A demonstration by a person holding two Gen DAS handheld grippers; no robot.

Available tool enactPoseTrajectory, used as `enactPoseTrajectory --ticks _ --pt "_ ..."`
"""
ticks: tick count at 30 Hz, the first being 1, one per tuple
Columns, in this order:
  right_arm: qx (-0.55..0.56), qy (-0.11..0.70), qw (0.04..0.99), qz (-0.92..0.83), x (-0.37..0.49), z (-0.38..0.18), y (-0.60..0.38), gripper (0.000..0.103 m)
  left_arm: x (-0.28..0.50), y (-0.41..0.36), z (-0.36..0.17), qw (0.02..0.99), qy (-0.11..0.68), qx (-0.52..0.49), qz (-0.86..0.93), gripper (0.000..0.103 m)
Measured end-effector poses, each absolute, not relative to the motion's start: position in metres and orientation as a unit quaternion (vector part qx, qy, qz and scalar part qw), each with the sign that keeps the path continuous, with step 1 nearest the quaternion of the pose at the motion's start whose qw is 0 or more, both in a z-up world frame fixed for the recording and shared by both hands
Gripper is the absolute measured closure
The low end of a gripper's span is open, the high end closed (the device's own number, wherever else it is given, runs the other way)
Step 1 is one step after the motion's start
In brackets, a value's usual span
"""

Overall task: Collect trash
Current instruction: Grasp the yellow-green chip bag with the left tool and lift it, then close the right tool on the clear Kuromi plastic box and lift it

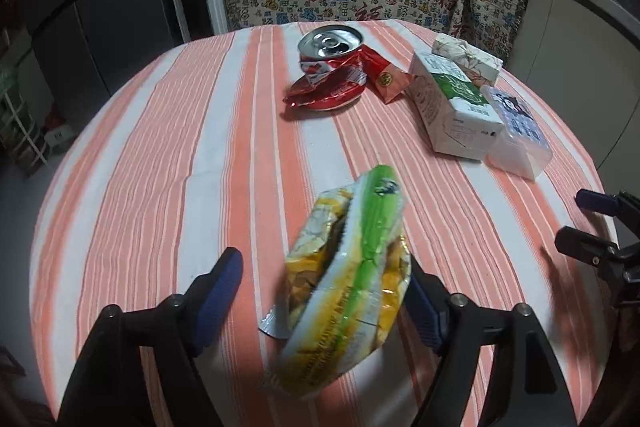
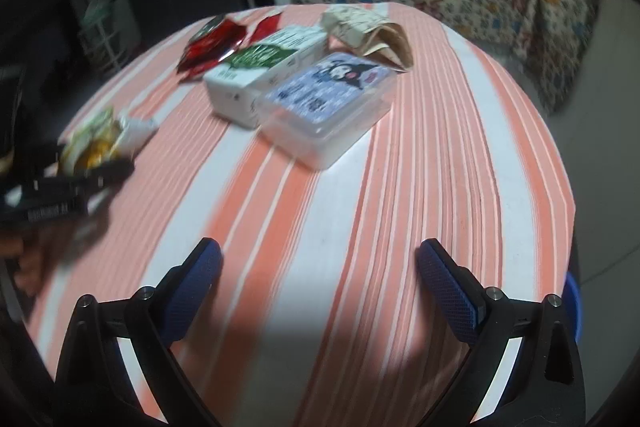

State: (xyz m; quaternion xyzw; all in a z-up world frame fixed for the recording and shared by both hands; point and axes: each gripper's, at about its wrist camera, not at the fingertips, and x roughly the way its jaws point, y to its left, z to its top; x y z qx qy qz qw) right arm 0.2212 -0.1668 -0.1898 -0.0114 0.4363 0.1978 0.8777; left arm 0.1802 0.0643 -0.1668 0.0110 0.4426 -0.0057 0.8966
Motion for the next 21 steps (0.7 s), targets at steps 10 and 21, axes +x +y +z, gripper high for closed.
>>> enactPoseTrajectory --ticks 10,21 --pt "0.011 0.442 0.892 0.093 0.283 -0.186 -0.125 0.019 0.18 0.064 -0.167 0.897 0.441 0.013 -0.003 0.021" --pt "-0.016 0.425 0.895 0.136 0.26 -0.19 -0.168 0.028 0.18 0.063 -0.167 0.897 0.441 0.012 -0.003 0.021"
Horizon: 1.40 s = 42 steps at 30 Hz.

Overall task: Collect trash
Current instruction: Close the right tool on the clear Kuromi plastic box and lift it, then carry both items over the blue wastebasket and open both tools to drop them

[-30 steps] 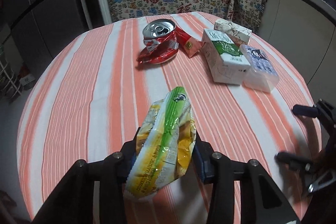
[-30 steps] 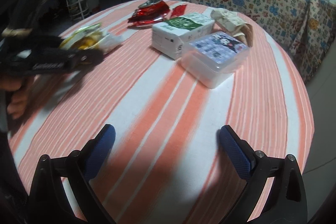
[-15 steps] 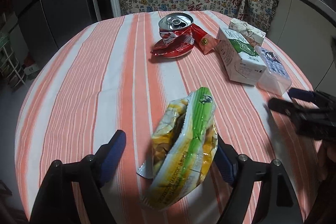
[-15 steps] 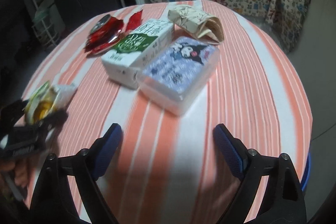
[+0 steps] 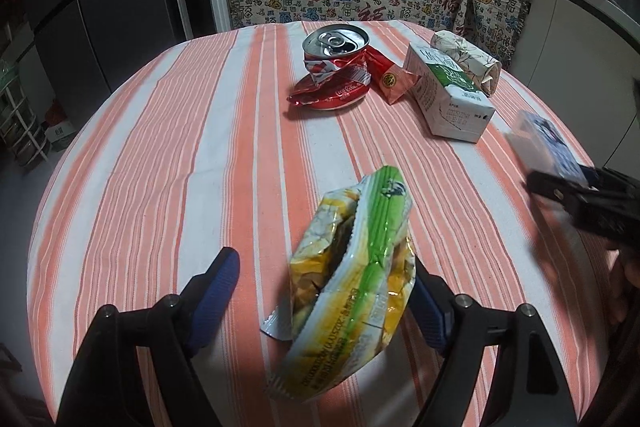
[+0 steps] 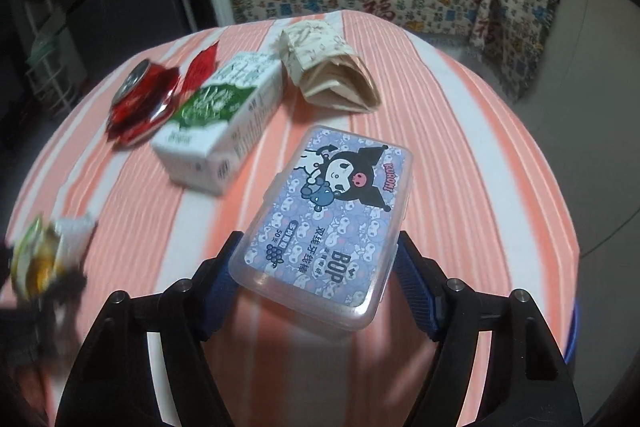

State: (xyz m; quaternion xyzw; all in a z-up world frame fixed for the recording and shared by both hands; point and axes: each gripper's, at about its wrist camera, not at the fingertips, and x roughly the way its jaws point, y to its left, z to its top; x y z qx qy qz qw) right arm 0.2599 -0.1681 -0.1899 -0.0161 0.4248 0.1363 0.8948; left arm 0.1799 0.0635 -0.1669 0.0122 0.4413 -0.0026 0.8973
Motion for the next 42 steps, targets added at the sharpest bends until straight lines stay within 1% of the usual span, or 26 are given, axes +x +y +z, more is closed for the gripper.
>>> enactPoseTrajectory --ticks 4,6,8,10,14,19,21,24,25,26,27,28,29,30,31,33,36,42 --pt "-0.035 0.421 0.893 0.156 0.248 -0.193 -0.185 0.029 0.18 0.063 -0.167 0.897 0.441 0.012 -0.003 0.021" --pt "-0.043 0.42 0.892 0.162 0.245 -0.194 -0.184 0.026 0.18 0.063 -0.167 0.897 0.441 0.012 -0.003 0.021" --pt "-0.057 0.418 0.891 0.166 0.241 -0.198 -0.181 0.017 0.18 0.063 -0.167 0.897 0.441 0.011 -0.003 0.021" --pt "-0.064 0.424 0.888 0.166 0.236 -0.198 -0.178 0.013 0.18 0.063 -0.167 0.897 0.442 0.01 -0.005 0.021" --pt "-0.052 0.454 0.874 0.164 0.236 -0.19 -0.186 0.012 0.176 0.063 -0.166 0.896 0.444 0.019 -0.024 0.021" --pt "-0.005 0.455 0.874 0.169 0.243 -0.168 -0.195 0.011 0.165 0.066 -0.158 0.892 0.449 0.009 -0.052 0.021" --pt "-0.009 0.464 0.871 0.163 0.255 -0.166 -0.189 0.011 0.164 0.065 -0.15 0.892 0.447 0.01 -0.063 0.021" --pt "-0.025 0.5 0.851 0.161 0.274 -0.17 -0.178 0.012 0.17 0.058 -0.146 0.887 0.456 0.025 -0.075 0.021" --pt "-0.033 0.509 0.845 0.159 0.278 -0.171 -0.175 0.015 0.172 0.056 -0.147 0.883 0.462 0.033 -0.076 0.021" --pt "-0.042 0.513 0.843 0.155 0.279 -0.172 -0.173 0.027 0.174 0.054 -0.149 0.881 0.466 0.045 -0.073 0.021" --pt "-0.049 0.516 0.842 0.152 0.279 -0.172 -0.173 0.036 0.175 0.052 -0.15 0.879 0.469 0.056 -0.07 0.023" --pt "-0.052 0.518 0.84 0.155 0.279 -0.171 -0.174 0.039 0.175 0.05 -0.15 0.878 0.468 0.07 -0.065 0.029" --pt "-0.054 0.517 0.84 0.158 0.276 -0.169 -0.175 0.039 0.174 0.05 -0.151 0.877 0.47 0.076 -0.066 0.05" --pt "-0.057 0.513 0.841 0.161 0.272 -0.167 -0.177 0.039 0.174 0.051 -0.152 0.875 0.473 0.073 -0.07 0.065" --pt "-0.06 0.509 0.843 0.164 0.268 -0.164 -0.18 0.039 0.173 0.051 -0.152 0.876 0.473 0.069 -0.067 0.065" --pt "-0.054 0.502 0.846 0.174 0.259 -0.161 -0.186 0.039 0.169 0.053 -0.15 0.879 0.468 0.056 -0.066 0.07" --pt "-0.041 0.491 0.848 0.194 0.247 -0.155 -0.194 0.039 0.161 0.053 -0.147 0.884 0.462 0.025 -0.075 0.074" --pt "-0.013 0.48 0.849 0.221 0.233 -0.149 -0.204 0.039 0.147 0.035 -0.134 0.891 0.446 0.004 -0.09 0.075"
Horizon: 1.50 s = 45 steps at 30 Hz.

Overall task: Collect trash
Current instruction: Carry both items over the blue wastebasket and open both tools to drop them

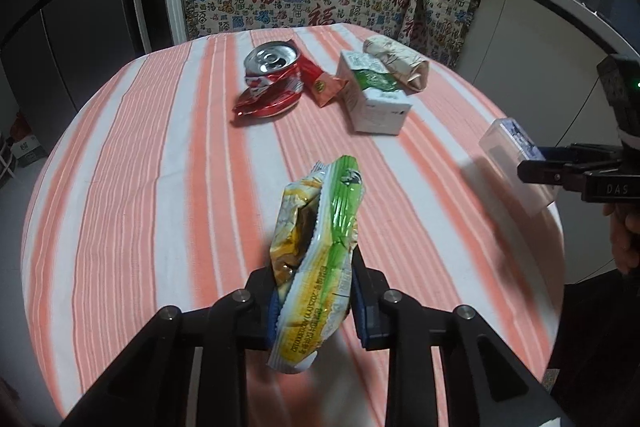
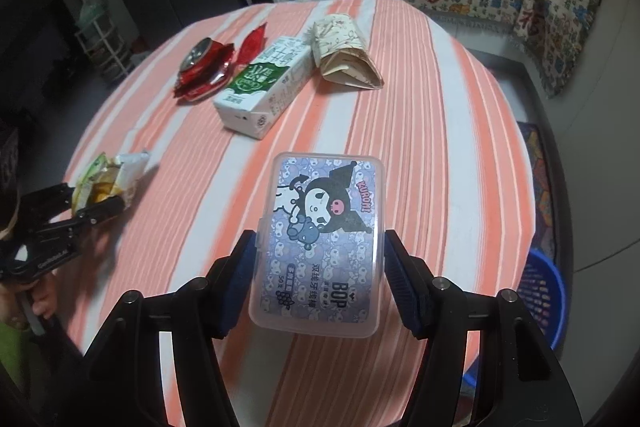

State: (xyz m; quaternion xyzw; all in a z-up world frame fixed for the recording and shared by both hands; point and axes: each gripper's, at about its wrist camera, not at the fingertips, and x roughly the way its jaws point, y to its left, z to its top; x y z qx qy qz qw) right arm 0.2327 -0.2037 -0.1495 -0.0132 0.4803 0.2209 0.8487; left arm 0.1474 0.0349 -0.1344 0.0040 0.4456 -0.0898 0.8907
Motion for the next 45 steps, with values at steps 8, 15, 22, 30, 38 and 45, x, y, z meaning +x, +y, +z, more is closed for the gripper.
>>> enactPoseTrajectory --ticks 8,15,22,30,38,45 --pt "0.001 0.476 0.851 0.223 0.224 -0.153 -0.217 0.039 0.146 -0.008 -0.128 0.892 0.438 0.014 -0.115 0.075" --pt "0.009 0.477 0.851 0.22 0.218 -0.155 -0.23 0.039 0.155 -0.043 -0.133 0.885 0.445 0.008 -0.136 0.075" --pt "0.038 0.472 0.856 0.208 0.218 -0.149 -0.263 0.039 0.161 -0.087 -0.135 0.876 0.45 0.023 -0.173 0.076" --pt "0.057 0.466 0.872 0.142 0.218 -0.143 -0.339 0.039 0.18 -0.158 -0.123 0.863 0.448 0.028 -0.233 0.076" --pt "0.072 0.482 0.87 0.069 0.234 -0.158 -0.422 0.039 0.2 -0.252 -0.123 0.841 0.457 0.036 -0.288 0.076" --pt "0.109 0.497 0.861 0.027 0.237 -0.191 -0.481 0.039 0.224 -0.312 -0.148 0.818 0.487 0.031 -0.305 0.075"
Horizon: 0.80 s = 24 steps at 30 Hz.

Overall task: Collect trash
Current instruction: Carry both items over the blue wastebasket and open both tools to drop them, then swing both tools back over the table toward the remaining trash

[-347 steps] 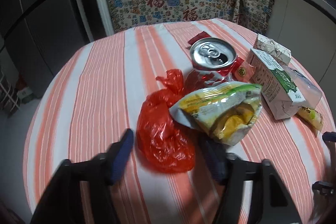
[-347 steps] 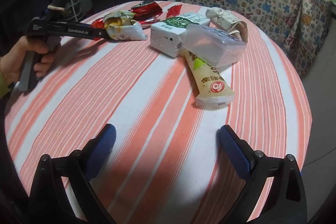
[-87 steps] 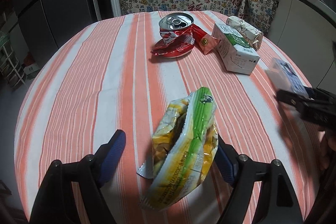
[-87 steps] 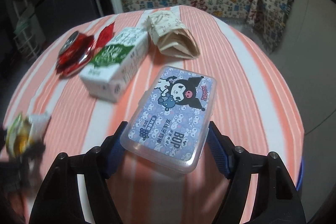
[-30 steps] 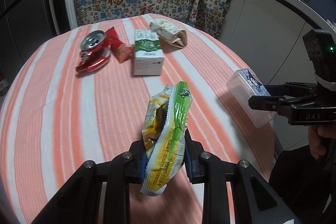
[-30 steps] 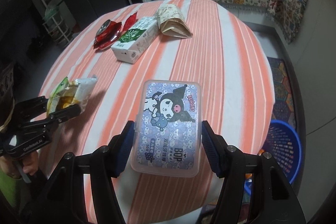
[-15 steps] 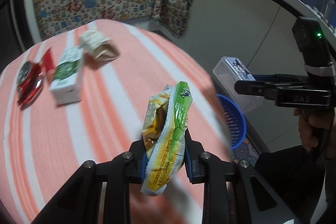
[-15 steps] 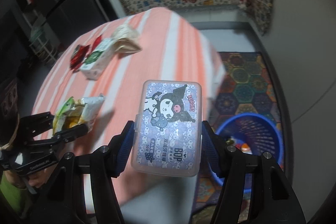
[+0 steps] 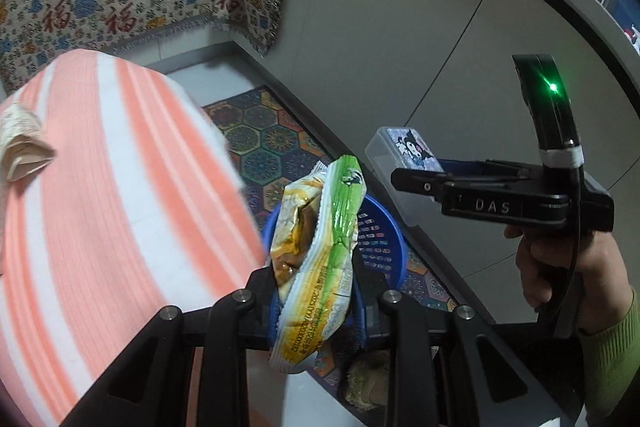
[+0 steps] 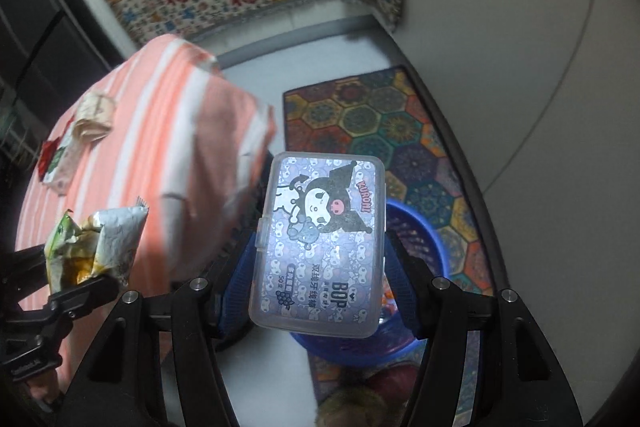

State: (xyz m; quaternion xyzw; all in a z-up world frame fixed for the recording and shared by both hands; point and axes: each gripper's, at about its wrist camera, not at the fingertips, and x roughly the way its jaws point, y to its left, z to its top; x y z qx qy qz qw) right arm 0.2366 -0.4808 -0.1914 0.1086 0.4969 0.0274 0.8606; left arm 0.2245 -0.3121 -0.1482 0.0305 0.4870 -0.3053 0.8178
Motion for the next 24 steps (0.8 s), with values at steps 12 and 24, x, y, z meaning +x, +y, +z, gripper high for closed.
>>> enactPoseTrajectory --ticks 12,24 --pt "0.154 0.498 0.854 0.009 0.23 -0.205 -0.532 0.039 0.25 -0.383 -0.201 0.795 0.512 0.054 -0.322 0.074" --pt "0.17 0.475 0.864 -0.002 0.227 -0.2 -0.544 0.021 0.259 -0.4 -0.221 0.804 0.497 0.06 -0.32 0.035"
